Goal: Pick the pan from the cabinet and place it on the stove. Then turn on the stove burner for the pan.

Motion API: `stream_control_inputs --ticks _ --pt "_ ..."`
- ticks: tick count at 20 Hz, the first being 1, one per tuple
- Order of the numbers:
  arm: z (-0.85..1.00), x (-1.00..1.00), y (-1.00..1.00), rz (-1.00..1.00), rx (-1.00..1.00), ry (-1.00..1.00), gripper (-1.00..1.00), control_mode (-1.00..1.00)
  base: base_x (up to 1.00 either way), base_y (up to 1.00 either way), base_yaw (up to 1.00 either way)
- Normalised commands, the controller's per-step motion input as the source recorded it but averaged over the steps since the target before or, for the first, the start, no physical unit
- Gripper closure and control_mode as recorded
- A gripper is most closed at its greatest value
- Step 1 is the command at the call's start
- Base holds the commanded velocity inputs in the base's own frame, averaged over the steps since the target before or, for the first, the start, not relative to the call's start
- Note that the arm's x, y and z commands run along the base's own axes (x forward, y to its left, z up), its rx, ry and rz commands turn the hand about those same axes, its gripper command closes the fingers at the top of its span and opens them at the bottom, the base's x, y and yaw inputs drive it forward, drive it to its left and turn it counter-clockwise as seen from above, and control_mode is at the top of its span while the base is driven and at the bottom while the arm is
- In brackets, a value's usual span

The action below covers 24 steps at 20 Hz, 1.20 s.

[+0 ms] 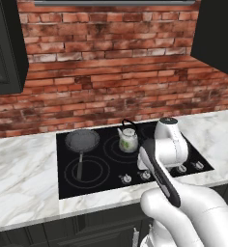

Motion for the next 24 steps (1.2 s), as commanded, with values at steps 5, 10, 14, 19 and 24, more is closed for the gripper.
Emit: stream_control_inputs --ticks 5,10,14,19,24 --pt "-0.19 0.17 0.0 0.02 0.0 0.03 -1.0 -1.0 0.0 0.0 0.0" --pt "-0.14 0.22 0.0 0.05 0.0 0.04 -1.0 -1.0 0.0 0.0 0.0" --pt "-0.08 0.25 0.01 0.06 0.0 0.05 -1.0 -1.0 0.0 0.0 0.0" --pt "-0.08 0.22 0.02 0.06 0.0 0.04 -1.0 -1.0 0.0 0.0 0.0" --pt "-0.14 0.13 0.07 0.03 0.0 0.03 -1.0 -1.0 0.0 0.0 0.0"
